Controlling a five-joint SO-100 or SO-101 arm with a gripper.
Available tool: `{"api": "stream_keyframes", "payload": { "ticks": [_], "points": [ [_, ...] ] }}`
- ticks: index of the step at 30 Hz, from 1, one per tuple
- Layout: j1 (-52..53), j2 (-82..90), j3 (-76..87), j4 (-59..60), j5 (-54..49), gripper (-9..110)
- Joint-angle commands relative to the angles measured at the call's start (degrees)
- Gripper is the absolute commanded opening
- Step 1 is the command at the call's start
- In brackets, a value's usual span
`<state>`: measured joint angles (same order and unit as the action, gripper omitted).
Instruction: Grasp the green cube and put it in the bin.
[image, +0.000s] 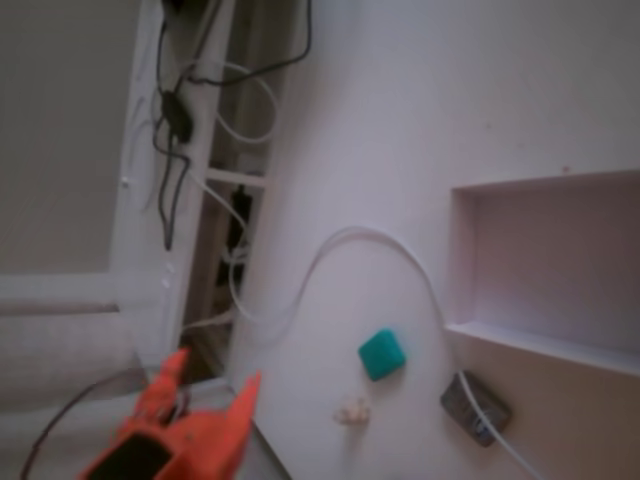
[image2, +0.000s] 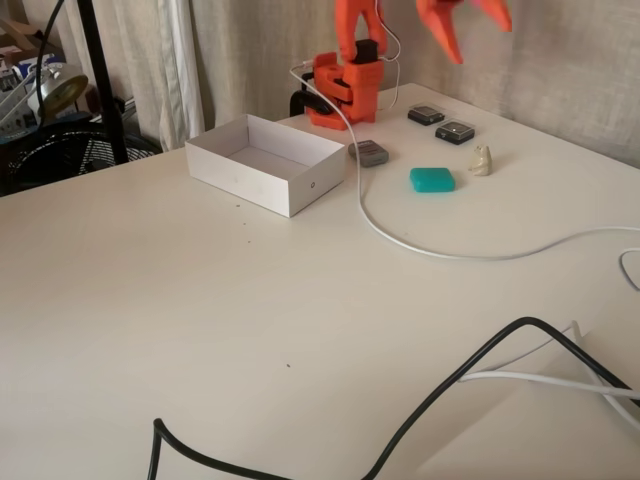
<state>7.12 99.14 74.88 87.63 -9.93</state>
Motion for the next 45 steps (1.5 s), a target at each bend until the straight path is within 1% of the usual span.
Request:
{"api": "stream_keyframes", "payload": {
  "ticks": [1, 4, 8, 17, 22, 30, 41, 45],
  "points": [
    [1.8, -5.1, -5.8, 6.6, 0.4, 35],
    [2.3, -8.3, -5.0, 10.2, -0.1, 35],
    [1.8, -11.2, 0.6, 10.0, -0.2, 35],
    [5.8, -13.9, 16.7, -3.4, -0.3, 36],
    [5.5, -15.1, 19.5, -6.2, -0.3, 37],
    [4.1, -16.3, 25.6, -14.1, 0.0, 37],
    [-0.8, -16.7, 29.2, -12.3, 2.1, 37],
    [-0.7, -18.5, 28.2, -12.7, 2.2, 37]
  ]
}}
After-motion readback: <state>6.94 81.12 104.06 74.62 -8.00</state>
